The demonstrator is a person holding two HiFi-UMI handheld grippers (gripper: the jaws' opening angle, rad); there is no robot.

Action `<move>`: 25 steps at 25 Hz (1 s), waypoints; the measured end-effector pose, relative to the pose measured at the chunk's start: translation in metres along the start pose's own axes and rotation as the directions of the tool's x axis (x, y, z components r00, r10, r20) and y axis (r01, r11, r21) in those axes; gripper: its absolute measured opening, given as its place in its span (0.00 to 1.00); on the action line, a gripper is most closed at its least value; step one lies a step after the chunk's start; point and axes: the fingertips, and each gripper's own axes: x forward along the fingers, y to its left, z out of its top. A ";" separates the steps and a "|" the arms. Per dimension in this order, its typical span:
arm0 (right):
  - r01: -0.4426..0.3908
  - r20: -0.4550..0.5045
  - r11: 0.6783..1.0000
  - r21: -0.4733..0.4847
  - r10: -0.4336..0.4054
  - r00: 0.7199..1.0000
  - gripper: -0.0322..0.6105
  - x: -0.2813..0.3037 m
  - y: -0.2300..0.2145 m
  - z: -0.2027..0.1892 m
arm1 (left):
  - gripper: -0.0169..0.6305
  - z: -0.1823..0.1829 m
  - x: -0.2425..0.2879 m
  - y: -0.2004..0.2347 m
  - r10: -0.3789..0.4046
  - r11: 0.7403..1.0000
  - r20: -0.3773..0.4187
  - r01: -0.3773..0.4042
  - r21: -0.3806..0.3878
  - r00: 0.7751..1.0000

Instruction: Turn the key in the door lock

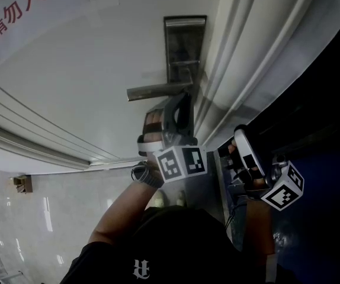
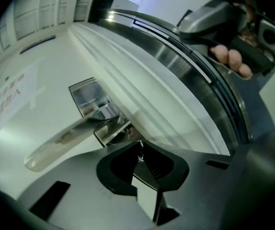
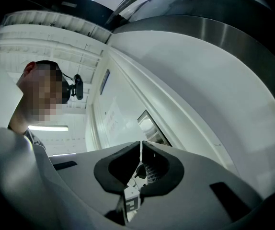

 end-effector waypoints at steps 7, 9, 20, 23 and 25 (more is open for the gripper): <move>0.004 0.010 1.000 -0.001 -0.004 1.000 0.08 -0.002 -0.002 0.003 | 0.07 0.000 0.000 -0.005 0.030 0.971 -0.004 -0.028 0.239 1.000; 0.007 0.011 1.000 -0.001 -0.007 1.000 0.08 -0.002 -0.002 0.003 | 0.07 0.000 0.000 -0.005 0.024 0.967 0.003 -0.024 0.255 1.000; 0.002 -0.005 1.000 -0.003 -0.002 1.000 0.08 0.003 0.000 0.000 | 0.08 0.003 -0.022 -0.004 -0.044 0.992 0.071 0.035 0.125 0.997; -0.004 -0.009 1.000 -0.005 0.004 1.000 0.08 0.006 0.003 -0.002 | 0.08 0.004 -0.028 -0.002 -0.039 0.996 0.095 0.031 0.081 0.995; -0.006 -0.012 1.000 -0.005 0.006 1.000 0.08 0.007 0.004 -0.002 | 0.08 0.005 -0.033 0.000 -0.041 0.999 0.113 0.040 0.010 0.993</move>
